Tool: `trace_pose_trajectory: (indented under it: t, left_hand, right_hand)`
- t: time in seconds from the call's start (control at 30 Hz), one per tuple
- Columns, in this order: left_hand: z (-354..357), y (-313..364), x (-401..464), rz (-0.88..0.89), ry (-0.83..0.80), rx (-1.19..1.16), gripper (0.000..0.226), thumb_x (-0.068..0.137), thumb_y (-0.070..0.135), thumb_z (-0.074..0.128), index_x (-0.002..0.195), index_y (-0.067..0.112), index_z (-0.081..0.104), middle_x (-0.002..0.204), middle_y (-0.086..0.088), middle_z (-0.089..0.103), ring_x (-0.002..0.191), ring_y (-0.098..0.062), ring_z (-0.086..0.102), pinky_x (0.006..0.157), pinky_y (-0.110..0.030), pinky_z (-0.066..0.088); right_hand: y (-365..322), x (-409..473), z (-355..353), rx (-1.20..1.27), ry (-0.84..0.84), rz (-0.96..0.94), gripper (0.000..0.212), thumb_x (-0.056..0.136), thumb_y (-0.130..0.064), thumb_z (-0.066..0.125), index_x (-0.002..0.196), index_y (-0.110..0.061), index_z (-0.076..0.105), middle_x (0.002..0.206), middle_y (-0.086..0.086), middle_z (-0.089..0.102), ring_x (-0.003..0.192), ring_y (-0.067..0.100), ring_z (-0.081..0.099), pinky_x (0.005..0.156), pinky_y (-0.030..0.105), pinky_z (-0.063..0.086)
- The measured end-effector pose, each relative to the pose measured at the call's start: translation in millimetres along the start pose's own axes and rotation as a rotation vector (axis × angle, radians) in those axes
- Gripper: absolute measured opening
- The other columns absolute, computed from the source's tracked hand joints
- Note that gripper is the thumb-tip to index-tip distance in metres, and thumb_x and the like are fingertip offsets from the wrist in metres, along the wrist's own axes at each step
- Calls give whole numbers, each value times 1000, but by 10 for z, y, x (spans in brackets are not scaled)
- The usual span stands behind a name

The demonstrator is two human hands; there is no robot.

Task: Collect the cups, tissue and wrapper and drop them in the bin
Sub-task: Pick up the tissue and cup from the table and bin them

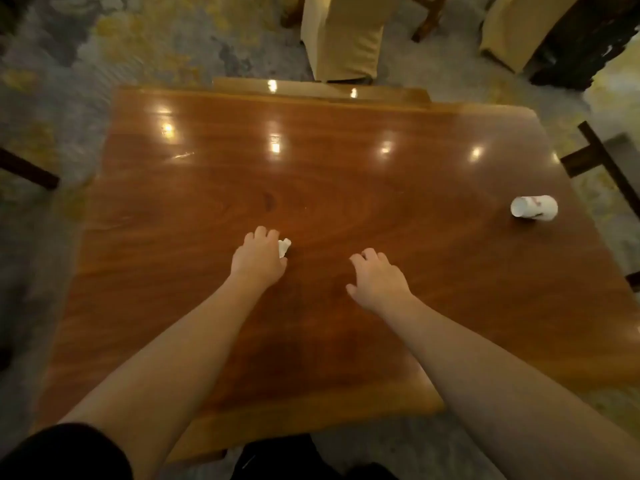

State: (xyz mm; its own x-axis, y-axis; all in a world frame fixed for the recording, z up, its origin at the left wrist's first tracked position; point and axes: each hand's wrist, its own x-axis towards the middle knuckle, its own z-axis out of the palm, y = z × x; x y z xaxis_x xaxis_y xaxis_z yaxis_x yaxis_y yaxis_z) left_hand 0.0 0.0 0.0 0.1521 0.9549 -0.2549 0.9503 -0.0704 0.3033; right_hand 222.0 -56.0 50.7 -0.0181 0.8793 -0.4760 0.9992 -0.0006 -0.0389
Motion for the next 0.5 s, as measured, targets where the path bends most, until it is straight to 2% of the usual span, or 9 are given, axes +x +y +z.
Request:
trace_pose_trajectory:
  t: [0.13,0.23,0.37,0.5]
  left_hand:
    - [18,-30,92,-52,-70,-101,33,94,24,61,127,20,57,121,-3,58,103,-23,57,83,-38,54]
    - [38,-25,118,-82,-81,-157,24,94,22,61,118,22,61,113,-1,60,92,-20,59,79,-36,55]
    - [51,38,107,-70,-62,-177,19,92,24,64,111,24,62,106,4,61,84,-15,58,69,-30,48]
    - [31,160,73,-45,-46,-196,15,91,27,65,106,27,62,101,6,60,81,-13,57,65,-28,47]
  right_hand:
    - [3,144,49,-32,-36,92,70,94,-42,62,152,-21,30,159,10,28,143,32,31,108,48,41]
    - [20,247,127,-70,-33,117,66,95,-44,58,150,-19,33,156,10,33,141,32,34,108,48,39]
    - [53,320,225,-53,-62,102,57,95,-43,57,144,-17,43,143,8,47,131,29,44,103,45,45]
    - [113,345,306,29,-45,80,56,96,-39,56,144,-15,42,140,7,48,128,28,47,99,42,47]
